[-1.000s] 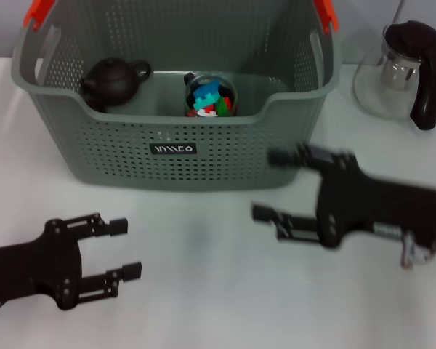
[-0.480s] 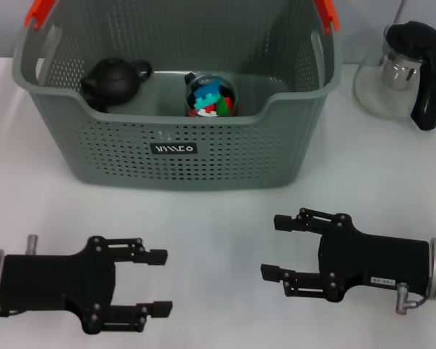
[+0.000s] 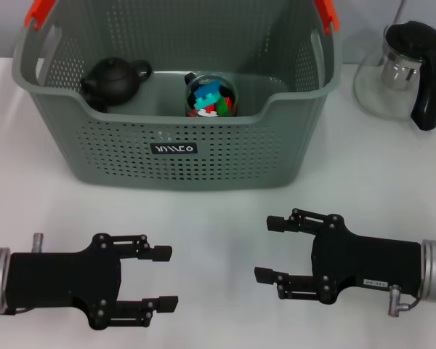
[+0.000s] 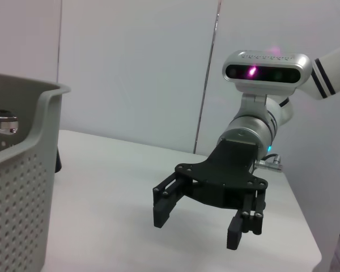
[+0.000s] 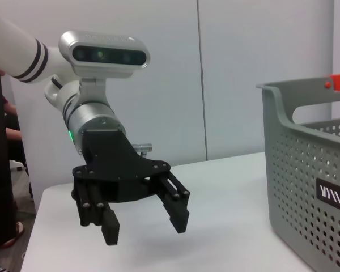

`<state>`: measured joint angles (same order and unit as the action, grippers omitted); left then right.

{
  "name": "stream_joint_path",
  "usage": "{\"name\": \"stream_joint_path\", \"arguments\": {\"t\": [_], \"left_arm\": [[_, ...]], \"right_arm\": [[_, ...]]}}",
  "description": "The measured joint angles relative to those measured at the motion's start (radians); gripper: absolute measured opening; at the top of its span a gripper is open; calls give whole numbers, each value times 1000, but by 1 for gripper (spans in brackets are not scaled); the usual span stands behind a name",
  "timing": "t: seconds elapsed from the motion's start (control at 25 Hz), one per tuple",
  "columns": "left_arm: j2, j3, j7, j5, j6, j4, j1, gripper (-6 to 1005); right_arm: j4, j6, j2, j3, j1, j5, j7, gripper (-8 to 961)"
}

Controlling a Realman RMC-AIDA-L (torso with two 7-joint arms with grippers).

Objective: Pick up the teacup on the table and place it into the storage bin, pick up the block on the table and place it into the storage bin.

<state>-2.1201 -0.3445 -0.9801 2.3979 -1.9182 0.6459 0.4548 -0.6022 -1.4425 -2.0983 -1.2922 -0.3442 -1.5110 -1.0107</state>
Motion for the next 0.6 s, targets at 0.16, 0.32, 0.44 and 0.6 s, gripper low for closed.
{"name": "stream_joint_path", "arguments": {"t": [0.16,0.32,0.44,0.6], "left_arm": [[0,-4,0,0,3,0,3,690],[0,-1,0,-4,4,0,4,690],[0,0,0,-9,4,0,4,690],[0,0,0,-10,3,0,3,690]], "right_arm": [[2,-1,0,5,-1,1,0,826],[3,-1,0,7,-1,1,0,826],[3,-2,0,8,-1,1,0,826],[3,-3,0,9,-1,2,0,826]]}}
